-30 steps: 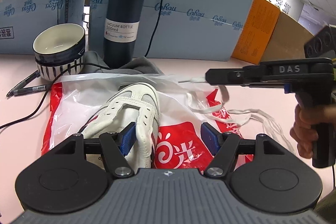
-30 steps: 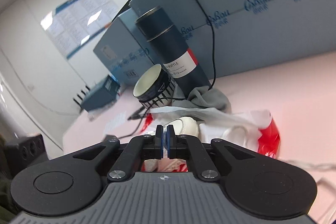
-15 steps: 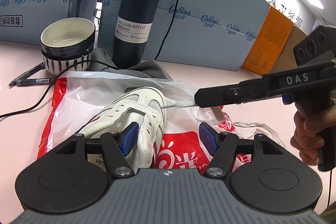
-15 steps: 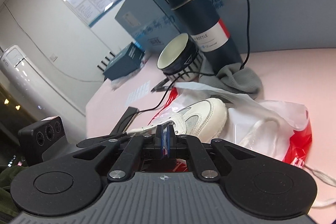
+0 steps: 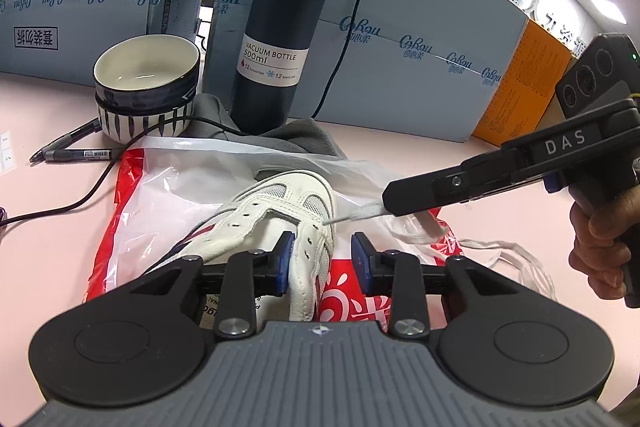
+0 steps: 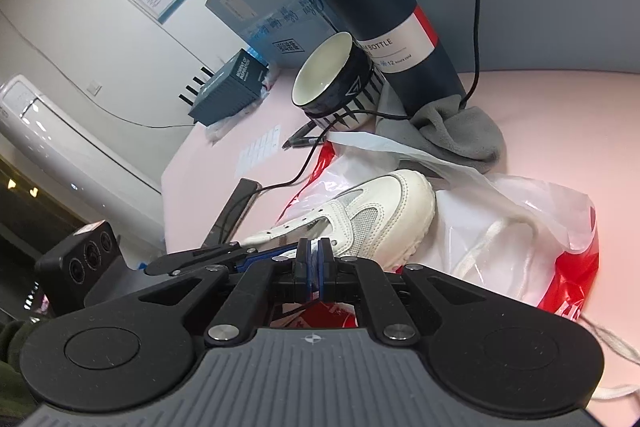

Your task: Lace up shoes with both hands

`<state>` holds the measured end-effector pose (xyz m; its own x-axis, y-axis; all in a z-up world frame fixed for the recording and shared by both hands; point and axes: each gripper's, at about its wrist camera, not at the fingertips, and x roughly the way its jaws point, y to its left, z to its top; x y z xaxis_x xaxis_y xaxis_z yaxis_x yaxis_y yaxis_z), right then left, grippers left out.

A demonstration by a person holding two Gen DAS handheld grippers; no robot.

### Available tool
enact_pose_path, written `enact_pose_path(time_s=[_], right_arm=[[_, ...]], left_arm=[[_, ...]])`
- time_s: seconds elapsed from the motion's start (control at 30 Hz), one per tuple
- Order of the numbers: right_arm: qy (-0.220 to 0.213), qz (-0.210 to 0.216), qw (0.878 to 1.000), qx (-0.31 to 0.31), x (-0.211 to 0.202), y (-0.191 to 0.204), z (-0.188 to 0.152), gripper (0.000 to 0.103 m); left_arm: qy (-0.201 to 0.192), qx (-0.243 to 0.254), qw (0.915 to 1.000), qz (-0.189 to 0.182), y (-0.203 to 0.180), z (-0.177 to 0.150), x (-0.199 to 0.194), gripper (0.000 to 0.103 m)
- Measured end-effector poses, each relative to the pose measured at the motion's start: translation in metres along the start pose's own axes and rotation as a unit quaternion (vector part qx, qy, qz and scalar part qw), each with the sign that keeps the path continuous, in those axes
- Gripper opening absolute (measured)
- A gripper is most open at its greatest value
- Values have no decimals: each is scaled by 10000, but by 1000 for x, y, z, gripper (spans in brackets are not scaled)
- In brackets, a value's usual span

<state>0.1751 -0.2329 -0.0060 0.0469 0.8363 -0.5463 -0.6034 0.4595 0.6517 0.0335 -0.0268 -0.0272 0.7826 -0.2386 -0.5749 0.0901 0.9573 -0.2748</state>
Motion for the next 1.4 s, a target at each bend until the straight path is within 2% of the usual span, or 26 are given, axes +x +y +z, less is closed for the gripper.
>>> enact_pose_path(time_s=[0.5, 1.23, 1.4], right_arm=[[152, -45, 9999, 13, 7, -3, 7, 3], [182, 160, 9994, 234, 9, -7, 9, 4], [221, -17, 9995, 225, 11, -10, 9, 4]], left_arm=[[0, 321, 9995, 79, -7, -2, 1, 28], [11, 362, 9993, 89, -7, -3, 1, 29], [6, 353, 9993, 78, -7, -3, 0, 29]])
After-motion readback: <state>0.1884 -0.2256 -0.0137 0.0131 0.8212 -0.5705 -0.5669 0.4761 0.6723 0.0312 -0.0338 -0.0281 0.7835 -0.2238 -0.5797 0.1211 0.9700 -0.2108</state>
